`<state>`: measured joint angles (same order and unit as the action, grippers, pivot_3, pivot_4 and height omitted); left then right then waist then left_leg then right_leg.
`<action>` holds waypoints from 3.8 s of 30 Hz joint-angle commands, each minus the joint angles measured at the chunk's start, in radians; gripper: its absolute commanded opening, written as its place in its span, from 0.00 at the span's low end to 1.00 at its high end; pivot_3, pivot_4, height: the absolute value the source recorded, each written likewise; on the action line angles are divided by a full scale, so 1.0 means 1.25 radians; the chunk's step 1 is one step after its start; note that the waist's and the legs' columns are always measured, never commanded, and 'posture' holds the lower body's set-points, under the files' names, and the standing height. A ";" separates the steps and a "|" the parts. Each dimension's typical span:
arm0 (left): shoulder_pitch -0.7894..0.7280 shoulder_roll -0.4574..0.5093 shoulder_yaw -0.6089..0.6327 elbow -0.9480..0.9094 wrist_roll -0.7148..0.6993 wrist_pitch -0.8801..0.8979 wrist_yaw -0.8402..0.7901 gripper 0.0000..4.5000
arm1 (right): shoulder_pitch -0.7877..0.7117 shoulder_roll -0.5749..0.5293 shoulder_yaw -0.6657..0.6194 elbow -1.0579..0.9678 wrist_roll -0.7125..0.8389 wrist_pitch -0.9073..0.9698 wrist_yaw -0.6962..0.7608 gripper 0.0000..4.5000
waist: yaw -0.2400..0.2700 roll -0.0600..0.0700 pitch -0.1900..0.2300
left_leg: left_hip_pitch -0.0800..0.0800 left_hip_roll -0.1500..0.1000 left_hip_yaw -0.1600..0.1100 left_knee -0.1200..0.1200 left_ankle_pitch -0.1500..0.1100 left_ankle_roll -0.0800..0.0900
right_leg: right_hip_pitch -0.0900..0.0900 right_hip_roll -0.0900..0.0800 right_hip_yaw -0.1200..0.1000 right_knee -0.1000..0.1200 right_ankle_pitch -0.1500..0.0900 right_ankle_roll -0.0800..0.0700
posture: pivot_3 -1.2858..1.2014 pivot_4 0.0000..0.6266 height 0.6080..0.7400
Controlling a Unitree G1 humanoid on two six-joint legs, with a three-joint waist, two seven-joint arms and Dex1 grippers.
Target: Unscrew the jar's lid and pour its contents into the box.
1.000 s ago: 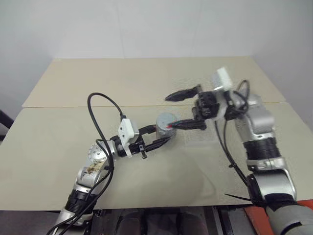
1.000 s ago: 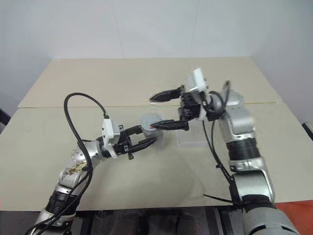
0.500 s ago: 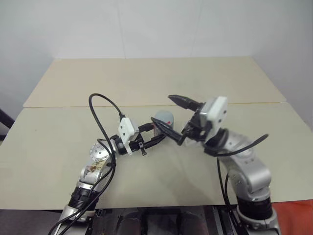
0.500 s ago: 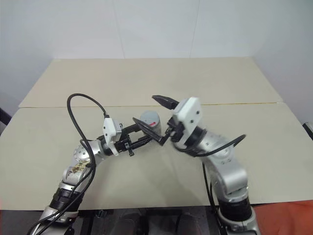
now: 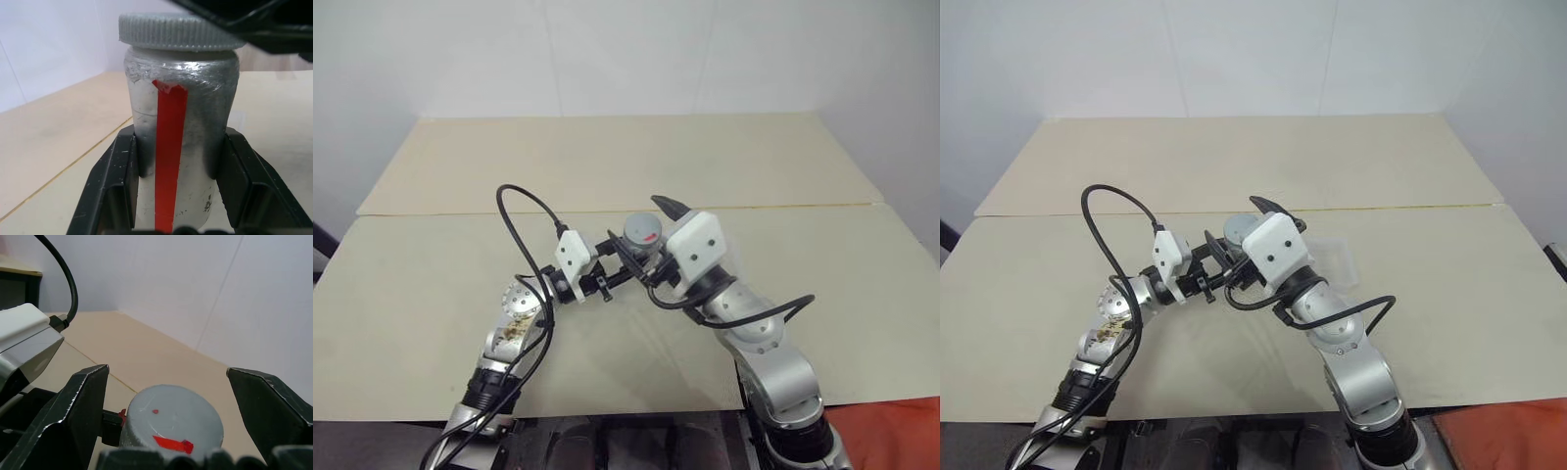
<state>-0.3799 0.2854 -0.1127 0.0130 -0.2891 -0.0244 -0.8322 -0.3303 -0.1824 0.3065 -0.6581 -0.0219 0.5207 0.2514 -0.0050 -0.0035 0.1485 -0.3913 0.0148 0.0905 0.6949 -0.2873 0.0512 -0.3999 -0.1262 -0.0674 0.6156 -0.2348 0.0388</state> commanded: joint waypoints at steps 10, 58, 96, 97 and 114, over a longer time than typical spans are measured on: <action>0.003 0.001 0.009 -0.036 0.005 -0.019 0.018 0.42 | 0.006 0.032 -0.026 0.001 0.014 0.009 -0.009 1.00 | -0.005 0.000 0.000 | 0.000 0.000 0.000 0.000 0.000 0.000 | 0.000 0.000 0.000 0.000 0.000 0.000 | 0.52 0.24 1.00; 0.014 0.010 -0.079 -0.146 -0.036 0.035 -0.065 0.42 | -0.519 -0.310 0.004 0.813 0.470 -0.303 1.090 0.62 | 0.001 0.000 0.000 | 0.001 0.001 0.000 0.001 -0.002 0.003 | 0.003 -0.001 0.000 -0.002 0.000 0.000 | 0.52 0.24 1.00; 0.005 0.009 -0.042 -0.074 -0.038 0.030 -0.072 0.42 | -0.090 -0.226 -0.155 0.046 0.406 -0.021 0.316 0.97 | 0.012 0.000 0.000 | 0.001 0.001 0.000 0.001 -0.001 0.002 | 0.002 -0.002 0.000 -0.001 0.000 0.000 | 0.52 0.24 1.00; 0.007 0.010 -0.042 -0.076 -0.037 0.030 -0.072 0.42 | -0.084 -0.206 -0.142 0.035 0.382 -0.006 0.271 0.97 | 0.011 0.000 0.000 | 0.001 0.001 0.000 0.001 -0.001 0.002 | 0.001 -0.002 0.000 -0.001 0.000 0.000 | 0.52 0.24 1.00; 0.006 0.013 -0.038 -0.064 -0.038 0.025 -0.068 0.42 | -0.032 -0.174 -0.135 -0.025 0.255 0.043 0.128 0.97 | 0.011 0.000 0.000 | 0.000 0.000 0.000 0.000 -0.001 0.001 | 0.001 0.000 0.000 -0.001 0.000 0.000 | 0.52 0.24 1.00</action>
<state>-0.3565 0.3034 -0.1715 -0.0526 -0.3327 0.0271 -0.9156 -0.3706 -0.3943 0.1709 -0.6405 0.2908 0.5752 0.4082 0.0091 -0.0036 0.1487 -0.3907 0.0150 0.0903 0.6951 -0.2880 0.0530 -0.3980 -0.1265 -0.0676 0.6140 -0.2346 0.0388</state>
